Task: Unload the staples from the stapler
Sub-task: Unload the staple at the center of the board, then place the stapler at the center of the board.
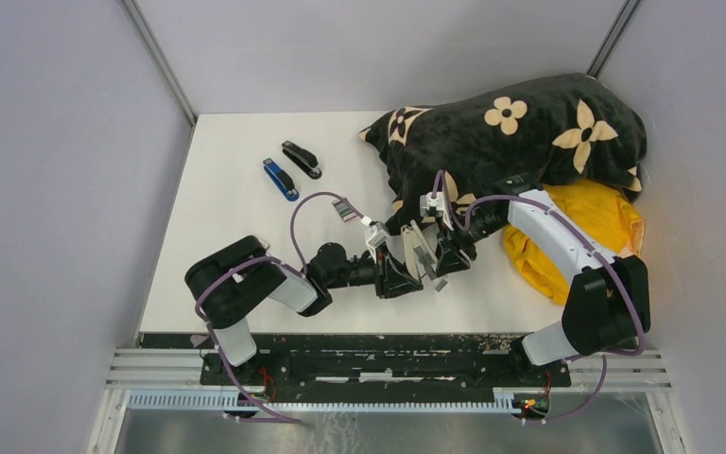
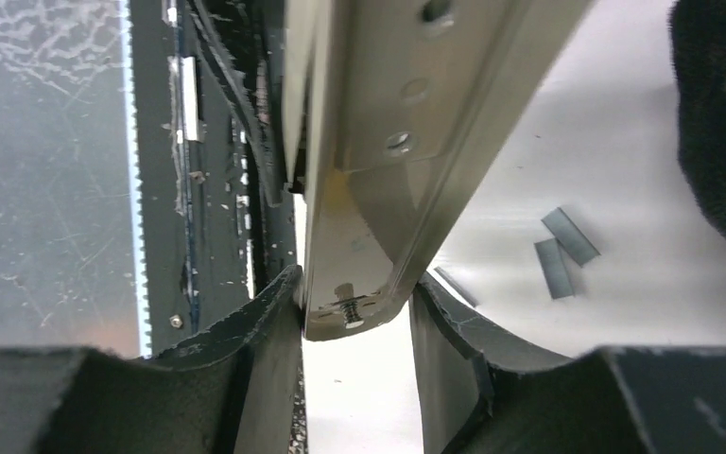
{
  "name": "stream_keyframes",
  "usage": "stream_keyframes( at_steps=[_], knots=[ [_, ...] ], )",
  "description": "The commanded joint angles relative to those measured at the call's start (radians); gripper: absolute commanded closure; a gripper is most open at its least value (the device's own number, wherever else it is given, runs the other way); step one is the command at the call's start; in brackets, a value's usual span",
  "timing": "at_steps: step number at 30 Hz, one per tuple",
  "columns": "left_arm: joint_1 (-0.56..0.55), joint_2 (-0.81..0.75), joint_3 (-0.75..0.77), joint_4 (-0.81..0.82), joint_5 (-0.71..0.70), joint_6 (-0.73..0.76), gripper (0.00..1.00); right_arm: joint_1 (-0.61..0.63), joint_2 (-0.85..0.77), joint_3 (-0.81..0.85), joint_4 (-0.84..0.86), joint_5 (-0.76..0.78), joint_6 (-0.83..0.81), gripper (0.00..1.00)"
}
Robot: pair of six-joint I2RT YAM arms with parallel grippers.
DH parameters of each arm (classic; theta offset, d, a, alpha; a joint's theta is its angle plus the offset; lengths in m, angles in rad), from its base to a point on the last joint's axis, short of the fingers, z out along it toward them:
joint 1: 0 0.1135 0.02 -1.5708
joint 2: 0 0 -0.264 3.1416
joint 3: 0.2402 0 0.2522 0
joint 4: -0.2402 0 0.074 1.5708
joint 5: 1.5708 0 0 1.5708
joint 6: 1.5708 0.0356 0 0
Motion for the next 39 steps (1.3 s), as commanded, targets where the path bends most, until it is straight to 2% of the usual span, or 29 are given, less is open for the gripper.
stream_keyframes(
  at_steps=[1,5,8,15,20,23,27,29,32,34,39],
  knots=[
    [0.004,0.004,0.042,0.141,-0.13,-0.105,0.97,0.017,-0.021,0.027,-0.163,-0.133,-0.091,0.46],
    [0.004,-0.023,0.012,0.135,-0.172,-0.092,0.97,0.013,-0.048,0.037,-0.17,-0.125,-0.091,0.22],
    [0.004,-0.065,0.0,0.065,-0.196,-0.064,0.97,0.003,-0.085,0.024,-0.146,-0.123,-0.082,0.12],
    [0.024,-0.291,-0.065,-0.271,-0.36,0.046,0.97,-0.028,-0.153,-0.005,-0.034,-0.041,0.017,0.11],
    [0.05,-0.53,-0.048,-0.701,-0.629,0.081,0.97,-0.032,-0.211,-0.057,0.108,0.064,0.134,0.1],
    [0.127,-0.629,-0.002,-0.959,-0.716,0.041,0.97,-0.032,-0.235,-0.075,0.157,0.111,0.163,0.1],
    [0.371,-0.648,0.06,-1.093,-0.6,-0.025,0.97,-0.032,-0.257,-0.098,0.204,0.165,0.185,0.1],
    [0.432,-0.638,0.093,-1.142,-0.609,-0.06,0.97,-0.032,-0.258,-0.105,0.213,0.182,0.183,0.1],
    [0.441,-0.62,0.171,-1.28,-0.833,-0.149,0.97,-0.033,-0.251,-0.111,0.222,0.208,0.18,0.1],
    [0.45,-0.596,0.224,-1.361,-0.981,-0.211,0.91,-0.031,-0.246,-0.116,0.231,0.219,0.182,0.1],
    [0.506,-0.518,0.339,-1.495,-1.074,-0.336,0.88,-0.031,-0.243,-0.123,0.239,0.235,0.182,0.1]
  ],
)
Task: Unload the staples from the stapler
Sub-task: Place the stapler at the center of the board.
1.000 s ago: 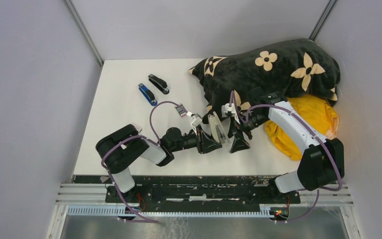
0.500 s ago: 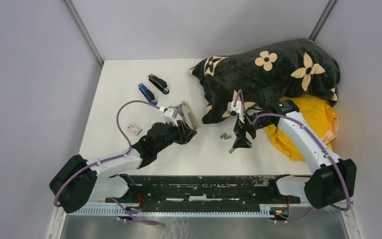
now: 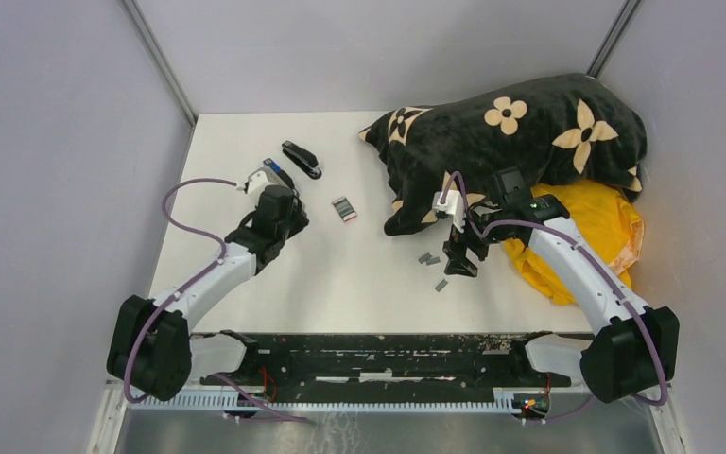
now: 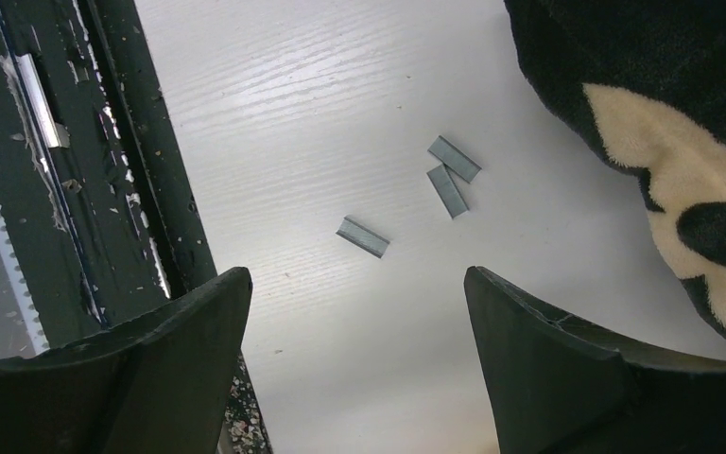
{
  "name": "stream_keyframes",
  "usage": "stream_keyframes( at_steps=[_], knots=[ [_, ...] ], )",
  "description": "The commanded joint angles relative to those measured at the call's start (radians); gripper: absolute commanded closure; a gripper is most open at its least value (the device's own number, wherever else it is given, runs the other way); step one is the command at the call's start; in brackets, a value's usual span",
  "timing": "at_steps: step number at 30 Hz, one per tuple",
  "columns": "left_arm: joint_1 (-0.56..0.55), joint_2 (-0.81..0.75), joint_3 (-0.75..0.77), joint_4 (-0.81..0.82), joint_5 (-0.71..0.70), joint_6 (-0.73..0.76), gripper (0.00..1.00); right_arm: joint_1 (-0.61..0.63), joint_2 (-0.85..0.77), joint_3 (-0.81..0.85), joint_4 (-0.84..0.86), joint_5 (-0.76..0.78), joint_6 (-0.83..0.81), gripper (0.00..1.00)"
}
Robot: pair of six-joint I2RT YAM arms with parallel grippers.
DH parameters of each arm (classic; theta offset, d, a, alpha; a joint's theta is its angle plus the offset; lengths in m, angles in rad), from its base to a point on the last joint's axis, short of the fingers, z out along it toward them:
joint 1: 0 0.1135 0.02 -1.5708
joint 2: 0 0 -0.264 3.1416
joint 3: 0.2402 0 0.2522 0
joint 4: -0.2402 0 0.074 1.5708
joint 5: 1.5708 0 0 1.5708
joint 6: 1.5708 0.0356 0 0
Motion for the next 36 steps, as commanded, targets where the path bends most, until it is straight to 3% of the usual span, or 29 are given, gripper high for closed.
stream_keyframes(
  at_steps=[1,4,12,16,28,36],
  knots=[
    [0.058,0.047,0.129,-0.089,-0.178,-0.163,0.88,-0.001,-0.006,-0.006,0.042,0.027,0.01,0.1],
    [0.127,0.084,0.13,-0.055,-0.127,-0.193,0.97,-0.001,-0.006,-0.009,0.044,0.032,0.009,0.1],
    [0.244,0.249,0.283,-0.128,-0.03,-0.203,0.97,0.001,0.004,-0.015,0.045,0.034,0.001,0.1],
    [0.295,0.321,0.351,-0.17,0.023,-0.215,0.88,0.003,0.005,-0.016,0.046,0.034,-0.001,0.1],
    [0.404,0.487,0.424,-0.179,0.281,-0.236,0.82,0.01,0.015,-0.023,0.05,0.043,-0.007,0.1],
    [0.445,0.595,0.529,-0.273,0.379,-0.215,0.68,0.02,0.025,-0.02,0.048,0.051,-0.008,0.1]
  ],
)
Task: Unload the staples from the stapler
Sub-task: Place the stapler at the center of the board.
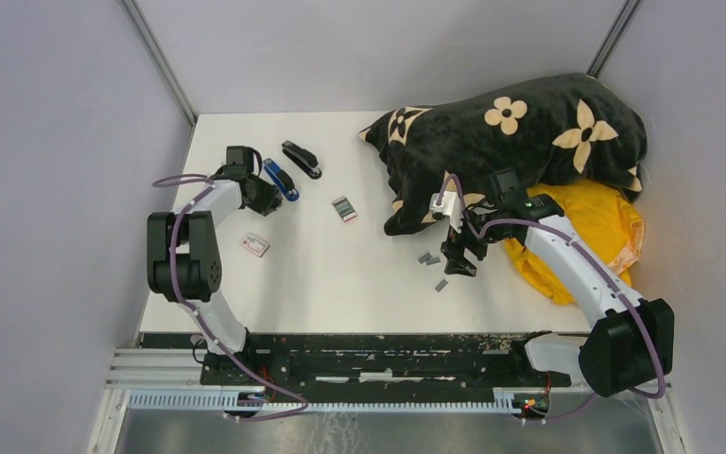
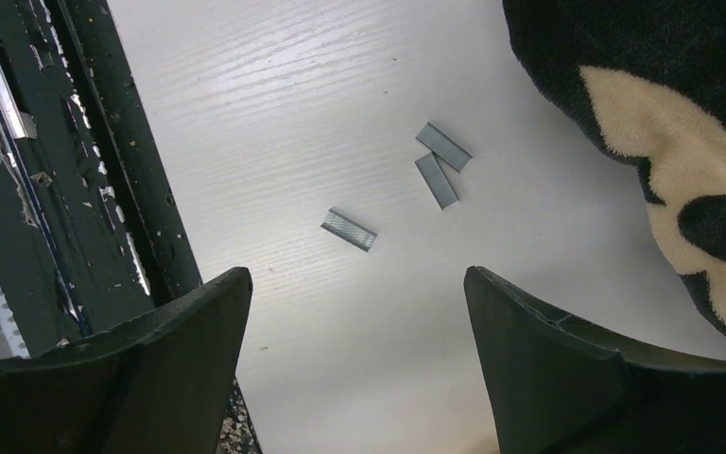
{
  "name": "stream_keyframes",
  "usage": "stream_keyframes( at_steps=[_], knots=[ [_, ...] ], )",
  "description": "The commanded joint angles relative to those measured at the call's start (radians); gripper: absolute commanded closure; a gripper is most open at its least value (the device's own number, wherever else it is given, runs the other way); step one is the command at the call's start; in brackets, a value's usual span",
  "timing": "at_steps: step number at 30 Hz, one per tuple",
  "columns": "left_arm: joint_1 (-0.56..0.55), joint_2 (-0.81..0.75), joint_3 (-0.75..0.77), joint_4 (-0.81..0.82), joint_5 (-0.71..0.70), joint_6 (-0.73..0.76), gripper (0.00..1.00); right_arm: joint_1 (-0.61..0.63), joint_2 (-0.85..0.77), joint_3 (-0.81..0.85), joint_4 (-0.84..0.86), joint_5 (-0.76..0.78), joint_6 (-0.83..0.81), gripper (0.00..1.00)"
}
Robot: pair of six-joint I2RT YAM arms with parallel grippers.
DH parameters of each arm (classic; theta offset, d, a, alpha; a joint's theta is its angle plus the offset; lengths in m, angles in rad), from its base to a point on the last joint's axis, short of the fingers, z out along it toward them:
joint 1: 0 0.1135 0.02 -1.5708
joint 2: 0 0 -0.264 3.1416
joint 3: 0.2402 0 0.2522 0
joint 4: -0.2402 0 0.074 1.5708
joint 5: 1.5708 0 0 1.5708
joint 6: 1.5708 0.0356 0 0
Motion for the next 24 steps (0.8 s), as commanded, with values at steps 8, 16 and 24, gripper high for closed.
stream_keyframes(
  at_steps=[8,16,24],
  knots=[
    [0.047,0.08,0.105,-0.049,0.114,-0.003,0.48,0.007,-0.006,-0.006,0.018,0.004,-0.008,0.1],
    [0.054,0.017,0.079,-0.036,0.1,-0.009,0.37,0.007,-0.008,-0.006,0.015,0.006,-0.01,0.1],
    [0.05,-0.247,-0.109,0.068,0.107,0.023,0.31,0.007,-0.023,-0.005,0.004,-0.004,-0.022,0.1]
  ],
)
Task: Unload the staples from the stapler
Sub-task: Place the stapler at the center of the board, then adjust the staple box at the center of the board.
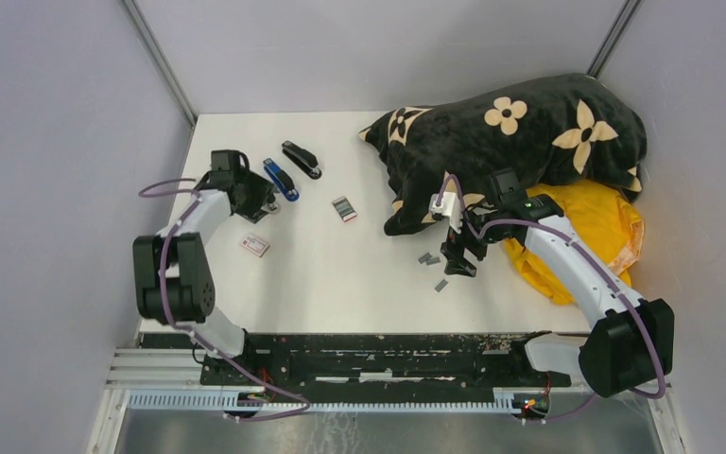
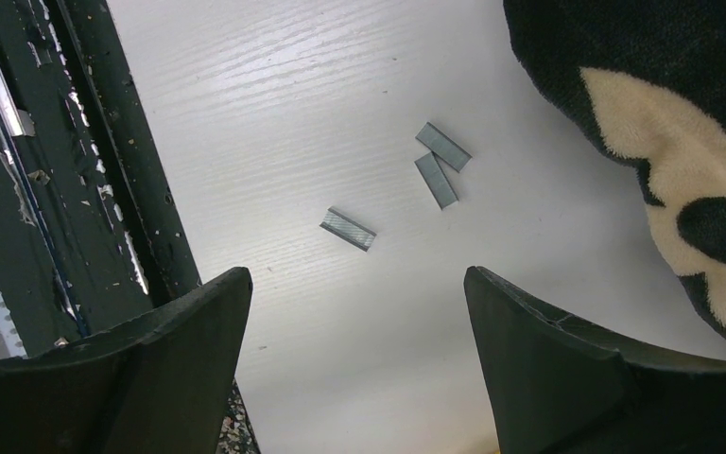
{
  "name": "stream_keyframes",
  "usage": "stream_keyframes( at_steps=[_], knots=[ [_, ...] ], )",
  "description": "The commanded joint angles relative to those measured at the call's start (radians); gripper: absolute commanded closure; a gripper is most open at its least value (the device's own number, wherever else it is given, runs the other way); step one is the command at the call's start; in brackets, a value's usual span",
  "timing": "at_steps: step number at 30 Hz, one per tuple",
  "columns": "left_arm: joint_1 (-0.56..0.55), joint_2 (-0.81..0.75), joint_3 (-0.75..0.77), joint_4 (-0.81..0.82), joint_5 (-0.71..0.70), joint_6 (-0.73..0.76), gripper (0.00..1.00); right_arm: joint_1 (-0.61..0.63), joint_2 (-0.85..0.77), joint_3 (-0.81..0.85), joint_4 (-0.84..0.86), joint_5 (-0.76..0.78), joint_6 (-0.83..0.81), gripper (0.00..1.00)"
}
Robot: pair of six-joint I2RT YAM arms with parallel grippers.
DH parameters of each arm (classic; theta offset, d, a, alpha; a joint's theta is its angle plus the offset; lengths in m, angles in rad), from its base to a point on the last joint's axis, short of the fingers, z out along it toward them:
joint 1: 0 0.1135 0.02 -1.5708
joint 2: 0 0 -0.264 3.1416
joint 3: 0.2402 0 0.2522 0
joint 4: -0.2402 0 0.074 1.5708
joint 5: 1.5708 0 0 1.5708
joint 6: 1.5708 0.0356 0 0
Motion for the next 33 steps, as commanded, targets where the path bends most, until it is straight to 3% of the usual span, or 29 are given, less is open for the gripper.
stream_keyframes(
  at_steps=[1,7,11,16,23,33],
  knots=[
    [-0.004,-0.249,-0.143,0.121,0.023,0.021,0.31,0.005,-0.026,-0.004,0.002,-0.012,-0.02,0.1],
    [-0.114,-0.579,-0.471,0.559,0.227,0.153,0.29,0.005,-0.041,-0.006,-0.006,-0.026,-0.028,0.1],
    [-0.187,-0.685,-0.633,0.86,0.355,0.217,0.26,0.005,-0.065,-0.005,-0.023,-0.06,-0.038,0.1],
    [-0.213,-0.655,-0.707,0.946,0.36,0.262,0.25,0.005,-0.108,-0.015,-0.031,-0.106,-0.053,0.1],
    [-0.229,-0.456,-0.695,1.108,0.356,0.283,0.25,0.007,-0.179,-0.022,-0.034,-0.133,-0.067,0.09],
    [-0.322,-0.388,-0.554,0.874,0.117,0.505,0.27,0.033,-0.188,-0.009,-0.031,-0.15,-0.035,0.09]
  ],
)
